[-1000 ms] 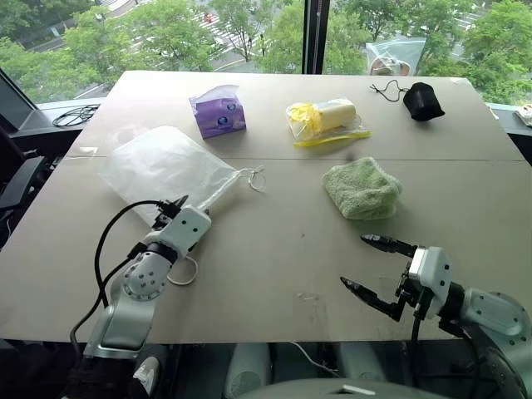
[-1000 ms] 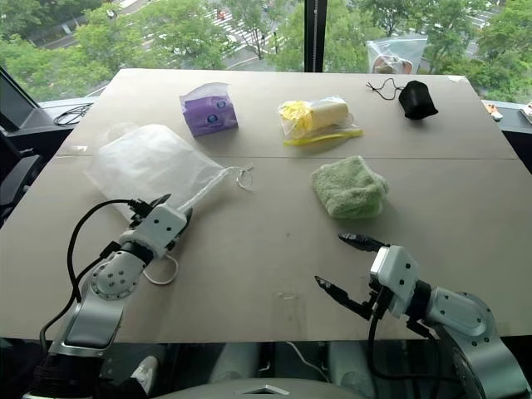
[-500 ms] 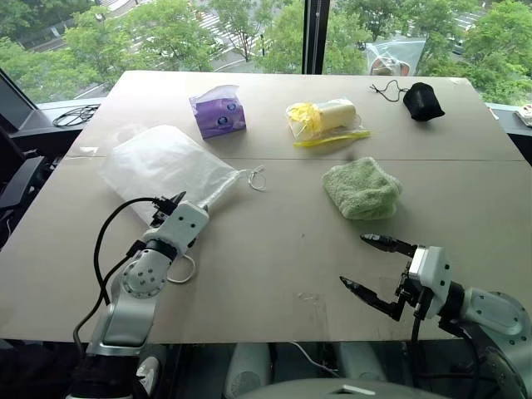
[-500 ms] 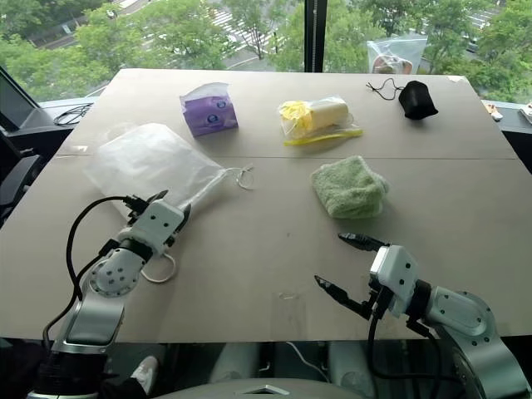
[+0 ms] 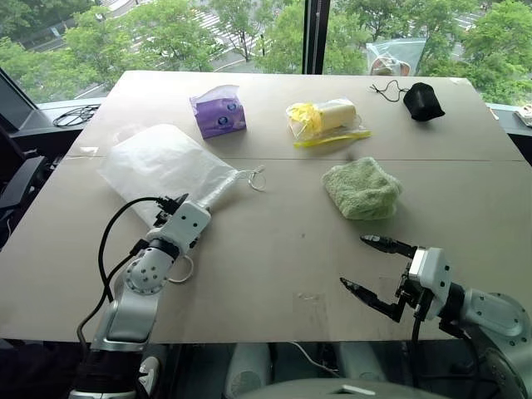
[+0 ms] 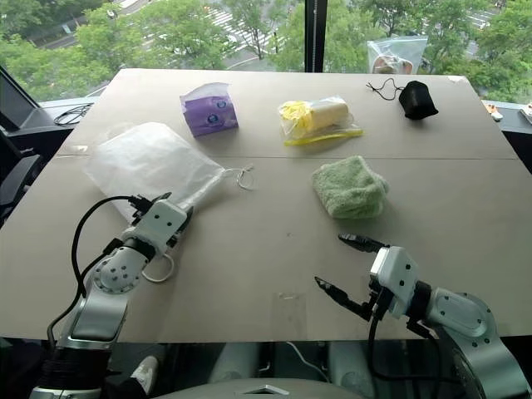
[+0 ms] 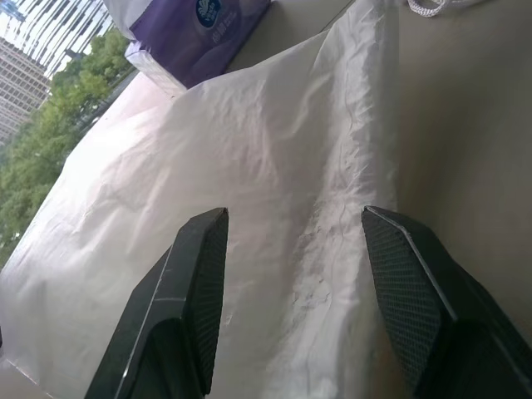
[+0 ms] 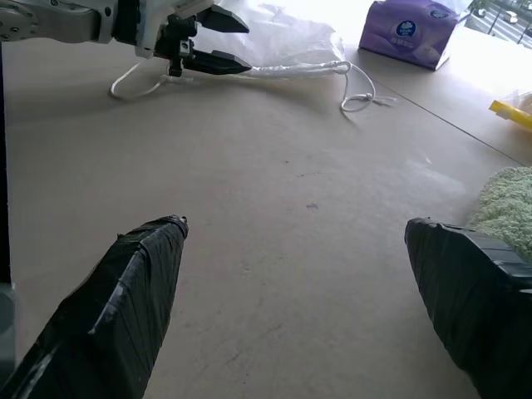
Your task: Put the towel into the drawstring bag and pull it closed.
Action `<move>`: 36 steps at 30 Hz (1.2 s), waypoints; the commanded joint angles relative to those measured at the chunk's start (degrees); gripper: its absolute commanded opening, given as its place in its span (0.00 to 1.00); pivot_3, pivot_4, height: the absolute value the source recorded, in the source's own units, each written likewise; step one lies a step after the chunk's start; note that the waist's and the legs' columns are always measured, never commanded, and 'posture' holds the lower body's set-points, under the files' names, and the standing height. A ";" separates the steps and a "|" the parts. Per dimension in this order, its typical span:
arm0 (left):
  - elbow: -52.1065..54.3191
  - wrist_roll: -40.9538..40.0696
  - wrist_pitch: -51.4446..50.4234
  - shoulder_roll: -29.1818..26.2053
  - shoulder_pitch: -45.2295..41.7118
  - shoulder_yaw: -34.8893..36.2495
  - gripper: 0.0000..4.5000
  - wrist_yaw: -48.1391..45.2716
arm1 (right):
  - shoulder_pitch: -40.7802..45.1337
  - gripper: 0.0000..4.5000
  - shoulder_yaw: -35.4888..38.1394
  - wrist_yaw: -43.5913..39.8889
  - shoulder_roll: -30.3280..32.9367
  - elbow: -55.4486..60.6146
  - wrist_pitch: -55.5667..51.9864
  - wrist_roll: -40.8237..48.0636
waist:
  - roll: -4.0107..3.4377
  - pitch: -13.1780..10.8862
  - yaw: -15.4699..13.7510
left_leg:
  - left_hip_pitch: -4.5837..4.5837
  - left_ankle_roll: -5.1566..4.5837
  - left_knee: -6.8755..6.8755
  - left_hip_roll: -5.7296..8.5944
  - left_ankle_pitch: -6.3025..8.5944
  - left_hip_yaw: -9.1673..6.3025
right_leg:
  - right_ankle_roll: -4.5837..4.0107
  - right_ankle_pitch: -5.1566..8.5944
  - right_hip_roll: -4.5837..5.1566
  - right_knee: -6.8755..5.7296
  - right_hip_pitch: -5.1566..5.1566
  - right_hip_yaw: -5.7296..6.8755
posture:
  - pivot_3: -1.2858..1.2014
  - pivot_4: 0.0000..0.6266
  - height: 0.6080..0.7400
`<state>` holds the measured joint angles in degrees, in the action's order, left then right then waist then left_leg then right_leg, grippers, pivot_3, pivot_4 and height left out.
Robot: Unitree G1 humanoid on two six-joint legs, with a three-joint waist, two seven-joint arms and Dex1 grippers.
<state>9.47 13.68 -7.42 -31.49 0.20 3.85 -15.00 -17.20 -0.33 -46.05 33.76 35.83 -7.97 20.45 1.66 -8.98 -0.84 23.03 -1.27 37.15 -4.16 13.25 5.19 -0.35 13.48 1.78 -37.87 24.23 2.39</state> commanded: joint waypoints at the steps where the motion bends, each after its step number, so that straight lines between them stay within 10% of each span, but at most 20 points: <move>1: 0.74 0.11 0.44 -0.01 -0.77 0.45 0.57 0.11 | -0.07 1.00 -0.14 -0.01 0.32 2.12 1.21 -0.03 | 0.00 0.00 0.01 | 0.00 0.00 0.00 0.00 0.00 0.00 | 0.00 0.00 0.00 0.00 0.00 0.00 | 0.52 0.24 1.00; 36: -6.95 -0.81 -6.54 1.99 -6.95 3.13 0.57 3.38 | 1.68 1.00 -0.73 1.01 0.71 2.70 -0.27 -0.37 | 0.03 0.02 0.00 | -0.02 -0.01 0.02 0.01 0.00 -0.01 | 0.13 -0.08 -0.03 -0.04 -0.01 0.00 | 0.52 0.24 1.00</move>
<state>3.08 13.23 -13.58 -29.55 -5.72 6.40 -12.14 -15.89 -1.18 -45.39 34.18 36.21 -8.55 19.96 1.69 -8.96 -0.84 23.01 -1.27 37.17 -4.15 13.25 5.18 -0.21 13.40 1.74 -37.91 24.21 2.40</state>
